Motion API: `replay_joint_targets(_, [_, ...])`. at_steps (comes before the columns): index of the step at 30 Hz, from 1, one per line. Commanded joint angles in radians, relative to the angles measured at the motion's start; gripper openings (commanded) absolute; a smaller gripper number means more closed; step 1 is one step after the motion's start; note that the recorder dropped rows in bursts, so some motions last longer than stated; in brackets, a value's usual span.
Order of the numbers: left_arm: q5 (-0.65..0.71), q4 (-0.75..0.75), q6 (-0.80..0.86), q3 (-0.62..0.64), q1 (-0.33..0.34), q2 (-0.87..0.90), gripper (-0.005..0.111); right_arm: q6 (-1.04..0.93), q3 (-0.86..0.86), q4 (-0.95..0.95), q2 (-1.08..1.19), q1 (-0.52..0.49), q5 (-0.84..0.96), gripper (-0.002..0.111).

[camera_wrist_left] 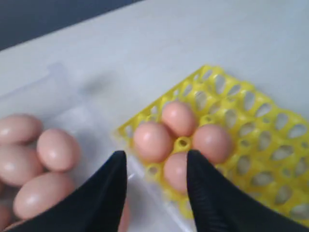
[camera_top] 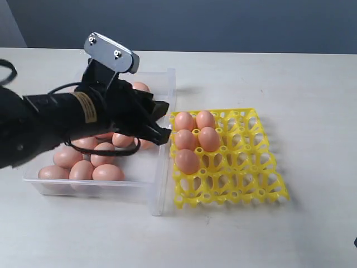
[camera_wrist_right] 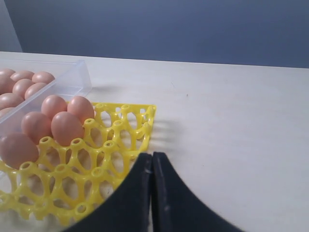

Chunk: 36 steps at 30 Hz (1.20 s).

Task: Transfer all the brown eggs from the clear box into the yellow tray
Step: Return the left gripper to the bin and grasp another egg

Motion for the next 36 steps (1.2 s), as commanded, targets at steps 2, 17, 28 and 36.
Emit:
replay_joint_targets(2, [0.565,0.033,-0.016,-0.174,0.106,-0.016,0.050,0.000,-0.003,-0.002,0.000,0.001,-0.012,0.001])
replay_joint_targets(17, [0.876,-0.434,0.952,-0.246,0.200,0.147,0.044,0.000,-0.003,-0.002,0.000,0.001,-0.012,0.001])
replay_joint_targets(28, [0.915,-0.381,0.969,-0.246,0.200,0.234,0.044,0.000,-0.003,-0.002,0.000,0.001,-0.012,0.001])
replay_joint_targets(36, [0.810,-0.321,0.968,-0.246,0.200,0.296,0.044,0.000,-0.003,-0.002,0.000,0.001,-0.012,0.001])
